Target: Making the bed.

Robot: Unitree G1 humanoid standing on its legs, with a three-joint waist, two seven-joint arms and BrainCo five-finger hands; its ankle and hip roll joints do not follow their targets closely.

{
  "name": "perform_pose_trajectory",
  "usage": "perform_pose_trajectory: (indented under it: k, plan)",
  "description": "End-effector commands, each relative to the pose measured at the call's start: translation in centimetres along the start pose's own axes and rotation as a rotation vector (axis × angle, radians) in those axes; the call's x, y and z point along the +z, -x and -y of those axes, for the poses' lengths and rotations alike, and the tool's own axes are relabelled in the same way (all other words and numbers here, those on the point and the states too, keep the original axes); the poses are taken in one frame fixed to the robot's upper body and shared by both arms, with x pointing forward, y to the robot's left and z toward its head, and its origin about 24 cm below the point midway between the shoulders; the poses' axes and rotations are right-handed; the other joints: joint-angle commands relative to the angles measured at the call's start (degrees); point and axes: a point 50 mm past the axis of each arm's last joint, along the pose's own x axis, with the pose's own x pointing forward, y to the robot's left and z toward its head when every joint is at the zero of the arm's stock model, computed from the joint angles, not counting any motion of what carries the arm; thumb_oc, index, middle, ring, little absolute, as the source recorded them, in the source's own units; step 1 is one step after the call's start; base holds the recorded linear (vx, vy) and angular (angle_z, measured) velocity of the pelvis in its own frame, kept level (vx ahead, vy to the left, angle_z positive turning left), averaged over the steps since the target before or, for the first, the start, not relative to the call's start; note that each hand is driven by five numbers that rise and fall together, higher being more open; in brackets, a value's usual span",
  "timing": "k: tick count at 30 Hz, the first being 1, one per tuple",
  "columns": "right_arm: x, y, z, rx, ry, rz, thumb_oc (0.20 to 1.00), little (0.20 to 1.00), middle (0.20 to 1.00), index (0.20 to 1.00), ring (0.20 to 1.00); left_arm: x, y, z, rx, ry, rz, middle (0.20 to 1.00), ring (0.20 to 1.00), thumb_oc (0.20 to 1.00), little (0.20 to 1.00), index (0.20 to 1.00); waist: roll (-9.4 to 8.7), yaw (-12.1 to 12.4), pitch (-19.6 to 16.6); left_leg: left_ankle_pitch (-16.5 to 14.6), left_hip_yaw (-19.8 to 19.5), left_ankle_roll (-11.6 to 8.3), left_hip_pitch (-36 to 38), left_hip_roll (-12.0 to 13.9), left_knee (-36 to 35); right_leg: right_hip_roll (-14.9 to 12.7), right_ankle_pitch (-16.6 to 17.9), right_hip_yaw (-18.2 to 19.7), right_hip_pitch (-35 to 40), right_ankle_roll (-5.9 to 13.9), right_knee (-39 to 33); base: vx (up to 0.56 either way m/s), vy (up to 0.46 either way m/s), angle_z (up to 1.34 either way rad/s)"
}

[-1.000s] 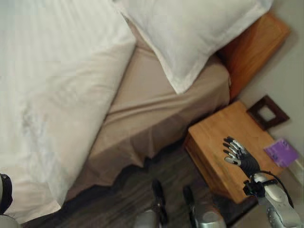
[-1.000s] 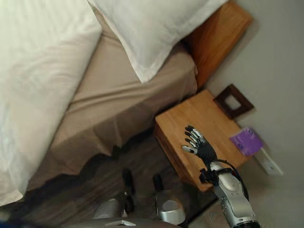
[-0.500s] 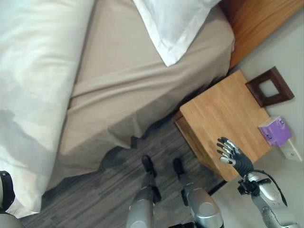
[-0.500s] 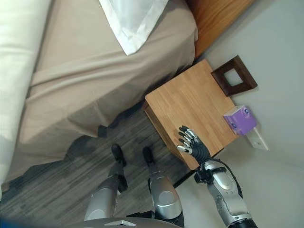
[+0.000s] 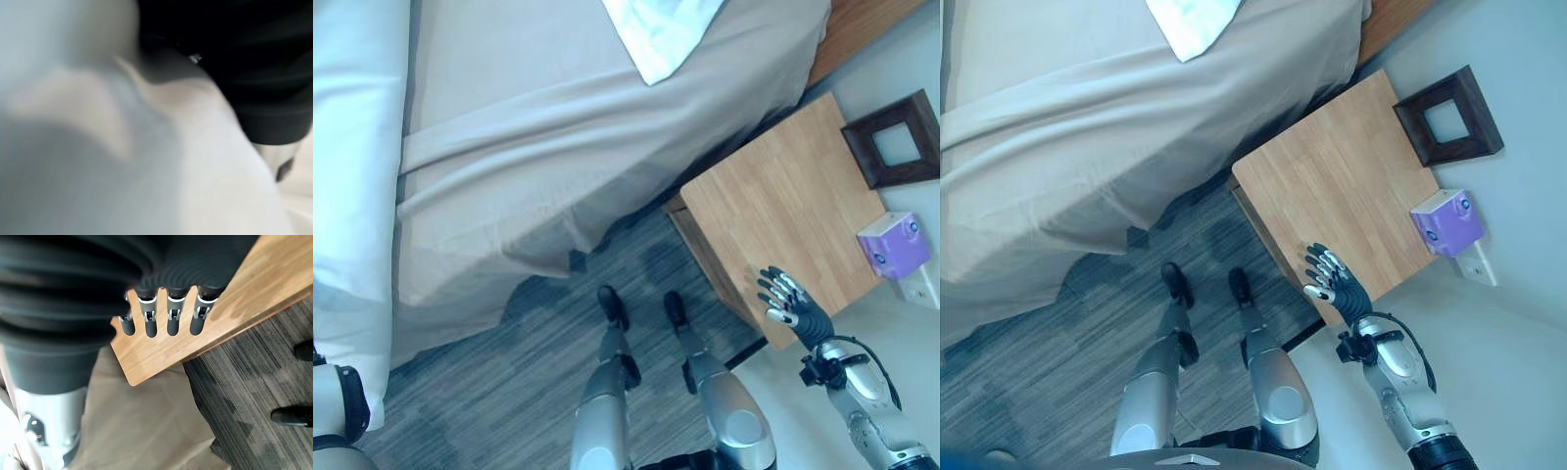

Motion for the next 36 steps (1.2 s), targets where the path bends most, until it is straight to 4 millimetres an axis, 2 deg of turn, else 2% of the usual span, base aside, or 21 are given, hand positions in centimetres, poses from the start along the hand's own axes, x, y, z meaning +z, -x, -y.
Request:
perform_pose_trajectory:
  k: [1, 2, 3, 4, 5, 6, 7, 10, 11, 12, 14, 15, 18, 19, 20, 21, 25, 26, 32, 36]
  plan:
    - [0.3, 0.7, 0.7, -0.028, 0.006, 0.043, 1.0, 1.0, 1.0, 1.0, 1.0, 1.4, 0.8, 4.3, -0.195, -0.102, 0.095, 0.2, 0.2, 0.2, 0.2, 0.2, -3.02, -0.6, -1.97, -1.86, 1.75, -4.94, 4.82, 1.19, 0.32, -4.49, 5.88, 1.66, -4.19, 5.93, 0.13, 0.0, 0.0, 0.0]
    - [0.3, 0.7, 0.7, -0.029, 0.006, 0.044, 1.0, 1.0, 1.0, 1.0, 1.0, 1.5, 0.8, 4.4, -0.196, -0.102, 0.096, 0.2, 0.2, 0.2, 0.2, 0.2, -3.05, -0.5, -1.95, -1.86, 1.77, -4.94, 4.84, 1.19, 0.32, -4.49, 5.88, 1.68, -4.18, 5.93, 0.13, 0.0, 0.0, 0.0]
    - [0.5, 0.6, 0.7, -0.021, 0.016, 0.051, 1.0, 1.0, 1.0, 1.0, 1.0, 4.3, 1.1, 5.8, -0.235, -0.091, 0.209, 0.2, 0.2, 0.2, 0.2, 0.2, -2.83, -1.0, -2.13, -2.12, 2.04, -4.93, 5.37, 1.06, 0.32, -4.46, 5.81, 1.97, -3.96, 5.98, 0.13, 0.0, 0.0, 0.0]
    - [0.5, 0.7, 0.7, -0.023, 0.014, 0.052, 1.0, 1.0, 1.0, 1.0, 1.0, 4.4, 1.1, 5.8, -0.237, -0.091, 0.212, 0.2, 0.2, 0.2, 0.2, 0.2, -2.9, -0.81, -2.04, -2.14, 2.07, -4.93, 5.43, 1.06, 0.32, -4.46, 5.8, 2.0, -3.91, 5.98, 0.13, 0.01, 0.018, -0.03]
    - [0.7, 0.5, 0.7, -0.003, 0.025, 0.065, 1.0, 1.0, 1.0, 1.0, 1.0, 10.4, 3.2, 9.5, -0.363, -0.016, 0.472, 0.2, 0.2, 0.2, 0.2, 0.2, -1.92, -1.59, -2.62, -2.61, 2.65, -4.88, 6.89, 0.77, 0.32, -4.63, 5.69, 2.48, -3.13, 6.14, 0.13, 0.0, 0.0, 0.0]
    - [0.7, 0.5, 0.7, -0.004, 0.025, 0.065, 1.0, 1.0, 1.0, 1.0, 1.0, 10.4, 3.2, 9.5, -0.363, -0.016, 0.473, 0.2, 0.2, 0.2, 0.2, 0.2, -1.96, -1.49, -2.57, -2.63, 2.67, -4.88, 6.95, 0.78, 0.32, -4.63, 5.68, 2.51, -3.09, 6.14, 0.13, 0.0, 0.0, 0.0]
    - [0.6, 0.4, 0.5, 0.003, 0.031, 0.064, 1.0, 1.0, 1.0, 1.0, 1.0, 12.6, 5.2, 11.6, -0.452, 0.05, 0.578, 0.2, 0.2, 0.2, 0.2, 0.2, -1.31, -1.73, -2.97, -2.84, 2.78, -4.82, 7.63, 0.64, 0.32, -4.78, 5.6, 2.63, -2.58, 6.17, 0.13, 0.0, 0.0, 0.0]
    - [0.3, 0.2, 0.4, 0.008, 0.047, 0.055, 1.0, 1.0, 1.0, 1.0, 1.0, 15.6, 10.3, 15.1, -0.657, 0.163, 0.78, 0.2, 0.2, 0.2, 0.2, 0.2, -0.01, -1.93, -3.93, -3.17, 2.61, -4.74, 8.8, 0.31, 0.32, -5.08, 5.41, 2.58, -1.55, 6.16, 0.13, 0.03, -0.015, -0.07]
    - [0.1, 0.1, 0.4, 0.007, 0.065, 0.045, 1.0, 1.0, 1.0, 1.0, 1.0, 16.5, 14.8, 17.6, -0.842, 0.205, 0.896, 0.2, 0.2, 0.2, 0.2, 0.2, 1.03, -2.19, -4.76, -3.32, 2.34, -4.73, 9.59, 0.11, 0.32, -5.35, 5.22, 2.41, -0.79, 6.19, 0.13, 0.04, -0.007, -0.06]
    - [0.0, 0.0, 0.4, 0.007, 0.076, 0.041, 1.0, 1.0, 1.0, 1.0, 1.0, 16.7, 16.8, 18.3, -0.909, 0.22, 0.949, 0.2, 0.2, 0.2, 0.2, 0.2, 1.46, -2.33, -5.21, -3.46, 2.26, -4.7, 10.07, 0.0, 0.32, -5.45, 5.12, 2.4, -0.38, 6.21, 0.13, 0.03, -0.004, -0.01]
    - [-0.1, 0.1, 0.6, -0.002, 0.093, 0.033, 1.0, 1.0, 1.0, 1.0, 1.0, 16.0, 20.1, 19.6, -1.052, 0.224, 0.991, 0.2, 0.2, 0.2, 0.2, 0.2, 2.1, -2.57, -5.87, -3.72, 2.32, -4.65, 10.79, -0.09, 0.32, -5.62, 5.05, 2.42, 0.21, 6.27, 0.13, 0.03, 0.007, 0.06]
    - [0.1, 0.0, 0.7, -0.001, 0.111, 0.031, 1.0, 1.0, 1.0, 1.0, 1.0, 14.4, 22.8, 20.8, -1.202, 0.256, 0.965, 0.2, 0.2, 0.2, 0.2, 0.2, 2.85, -2.92, -6.81, -4.05, 2.71, -4.62, 11.64, -0.16, 0.32, -5.72, 4.95, 2.75, 0.84, 6.47, 0.13, 0.04, 0.012, 0.08]
    - [0.3, 0.0, 1.0, -0.009, 0.132, 0.033, 1.0, 1.0, 1.0, 1.0, 1.0, 10.1, 26.5, 22.5, -1.417, 0.241, 0.848, 0.2, 0.2, 0.2, 0.2, 0.2, 3.48, -3.63, -7.8, -4.48, 3.56, -4.52, 13.03, -0.14, 0.32, -5.63, 4.86, 3.2, 1.59, 6.53, 0.13, 0.03, 0.007, -0.05]
    - [0.5, 0.1, 1.4, -0.02, 0.145, 0.034, 1.0, 1.0, 1.0, 1.0, 1.0, 7.6, 27.7, 22.8, -1.505, 0.187, 0.794, 0.2, 0.2, 0.2, 0.2, 0.2, 4.11, -3.99, -8.48, -4.73, 4.17, -4.46, 13.81, -0.07, 0.32, -5.6, 4.74, 3.67, 1.96, 6.56, 0.13, 0.03, 0.02, -0.14]
    - [0.5, 0.1, 1.4, -0.02, 0.145, 0.033, 1.0, 1.0, 1.0, 1.0, 1.0, 7.5, 27.7, 22.8, -1.505, 0.187, 0.793, 0.2, 0.2, 0.2, 0.2, 0.2, 4.13, -3.98, -8.49, -4.74, 4.19, -4.46, 13.82, -0.07, 0.32, -5.6, 4.74, 3.69, 1.96, 6.56, 0.13, 0.03, 0.023, -0.12]
    - [0.6, 0.1, 1.6, -0.023, 0.156, 0.032, 1.0, 1.0, 1.0, 1.0, 1.0, 6.7, 28.1, 22.8, -1.532, 0.189, 0.765, 0.2, 0.2, 0.2, 0.2, 0.2, 4.35, -4.09, -8.79, -4.84, 4.45, -4.44, 14.16, -0.01, 0.32, -5.57, 4.63, 3.95, 2.12, 6.51, 0.13, 0.01, -0.001, -0.09]
    - [0.9, 0.1, 2.3, -0.035, 0.189, 0.023, 1.0, 1.0, 1.0, 1.0, 1.0, 2.4, 28.9, 22.8, -1.63, 0.133, 0.598, 0.2, 0.2, 0.2, 0.2, 0.2, 5.66, -4.53, -10.11, -5.25, 5.46, -4.41, 15.64, 0.09, 0.32, -5.32, 4.25, 4.62, 2.94, 6.22, 0.13, 0.03, 0.011, -0.11]
    - [1.1, 0.1, 2.6, -0.038, 0.197, 0.021, 1.0, 1.0, 1.0, 1.0, 1.0, 1.2, 28.8, 22.5, -1.665, 0.113, 0.548, 1.0, 1.0, 1.0, 1.0, 1.0, 6.27, -4.85, -10.77, -5.43, 5.71, -4.43, 16.2, 0.19, 0.32, -5.21, 4.1, 4.85, 3.31, 6.12, 0.13, 0.03, 0.004, -0.09]
    - [0.8, 0.6, 2.9, -0.033, 0.201, -0.004, 1.0, 1.0, 1.0, 1.0, 1.0, 0.8, 28.2, 21.1, -1.695, 0.137, 0.515, 1.0, 1.0, 1.0, 1.0, 1.0, 7.89, -4.89, -13.02, -5.84, 5.69, -4.41, 17.67, 0.09, 0.32, -5.14, 3.6, 4.72, 4.72, 5.79, 0.13, 0.05, -0.016, -0.09]
    - [0.4, 1.2, 3.1, -0.041, 0.198, -0.024, 1.0, 1.0, 1.0, 1.0, 1.0, 2.0, 28.0, 19.9, -1.698, 0.196, 0.552, 1.0, 1.0, 1.0, 1.0, 1.0, 8.88, -4.22, -15.12, -5.97, 4.94, -4.41, 18.9, -0.03, 0.32, -5.13, 2.9, 4.18, 6.38, 5.39, 0.13, 0.04, -0.041, 0.0]
